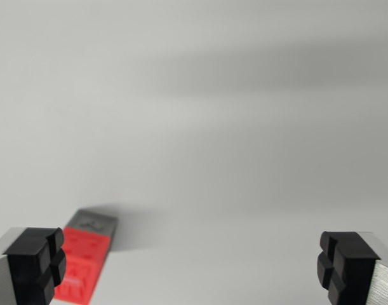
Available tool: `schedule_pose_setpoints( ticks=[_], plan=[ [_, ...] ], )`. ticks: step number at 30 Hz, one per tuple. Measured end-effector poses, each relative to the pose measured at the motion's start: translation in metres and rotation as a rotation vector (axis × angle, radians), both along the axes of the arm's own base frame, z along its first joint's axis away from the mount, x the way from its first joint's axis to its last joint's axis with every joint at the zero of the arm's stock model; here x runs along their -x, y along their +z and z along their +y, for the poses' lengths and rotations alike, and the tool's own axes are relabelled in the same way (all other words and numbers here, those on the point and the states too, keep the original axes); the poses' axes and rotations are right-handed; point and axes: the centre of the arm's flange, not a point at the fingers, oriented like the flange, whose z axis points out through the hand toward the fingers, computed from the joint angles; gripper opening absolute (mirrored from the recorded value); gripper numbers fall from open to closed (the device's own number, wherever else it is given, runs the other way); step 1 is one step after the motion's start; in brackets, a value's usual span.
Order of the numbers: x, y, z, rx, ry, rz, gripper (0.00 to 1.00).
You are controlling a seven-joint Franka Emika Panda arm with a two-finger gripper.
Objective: Destack cube
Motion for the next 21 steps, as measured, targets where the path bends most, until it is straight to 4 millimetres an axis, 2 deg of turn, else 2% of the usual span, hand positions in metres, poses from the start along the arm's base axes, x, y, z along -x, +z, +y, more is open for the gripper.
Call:
schedule_pose_setpoints(
  ticks=[21],
  plan=[
    [0.042,-0.042,0.042,-0.008,-0.082,0.009,1.0]
  ],
)
